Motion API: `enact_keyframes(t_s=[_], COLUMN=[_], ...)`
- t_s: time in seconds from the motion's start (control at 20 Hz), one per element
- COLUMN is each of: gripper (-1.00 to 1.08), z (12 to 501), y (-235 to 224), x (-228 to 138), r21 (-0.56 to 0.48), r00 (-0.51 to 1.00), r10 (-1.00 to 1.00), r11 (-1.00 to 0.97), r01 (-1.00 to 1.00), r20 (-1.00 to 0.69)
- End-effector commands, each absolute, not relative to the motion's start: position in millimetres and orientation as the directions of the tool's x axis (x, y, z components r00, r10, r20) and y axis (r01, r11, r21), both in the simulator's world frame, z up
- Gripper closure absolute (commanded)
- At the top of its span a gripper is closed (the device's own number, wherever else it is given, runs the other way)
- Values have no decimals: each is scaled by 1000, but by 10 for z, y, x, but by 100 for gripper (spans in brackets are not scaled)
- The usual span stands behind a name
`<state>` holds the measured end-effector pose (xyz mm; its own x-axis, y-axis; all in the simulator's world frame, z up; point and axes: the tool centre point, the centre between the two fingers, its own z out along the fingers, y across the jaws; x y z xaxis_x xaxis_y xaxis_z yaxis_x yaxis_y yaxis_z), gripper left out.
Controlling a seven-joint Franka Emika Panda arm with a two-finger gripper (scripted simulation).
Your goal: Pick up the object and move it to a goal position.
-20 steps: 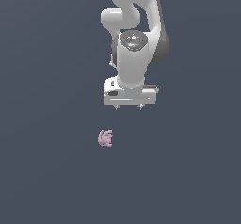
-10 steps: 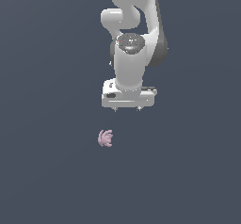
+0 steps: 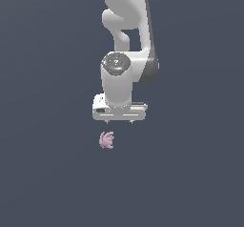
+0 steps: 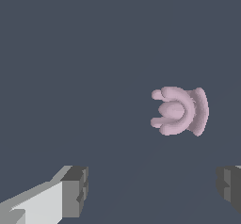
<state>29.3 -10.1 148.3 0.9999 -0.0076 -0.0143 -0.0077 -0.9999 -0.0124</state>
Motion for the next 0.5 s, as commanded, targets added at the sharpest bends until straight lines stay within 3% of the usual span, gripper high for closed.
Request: enact_keyframes(t_s=[0.0,0.45], gripper=[-92,-92], z=[1339,971], y=[-260,-657], x=[394,605], r21=[-10,-2], r00=[1000,999], r10=[-17,-36], r11=[-1000,-999], r01=[-17,-36], r20=[-11,-2])
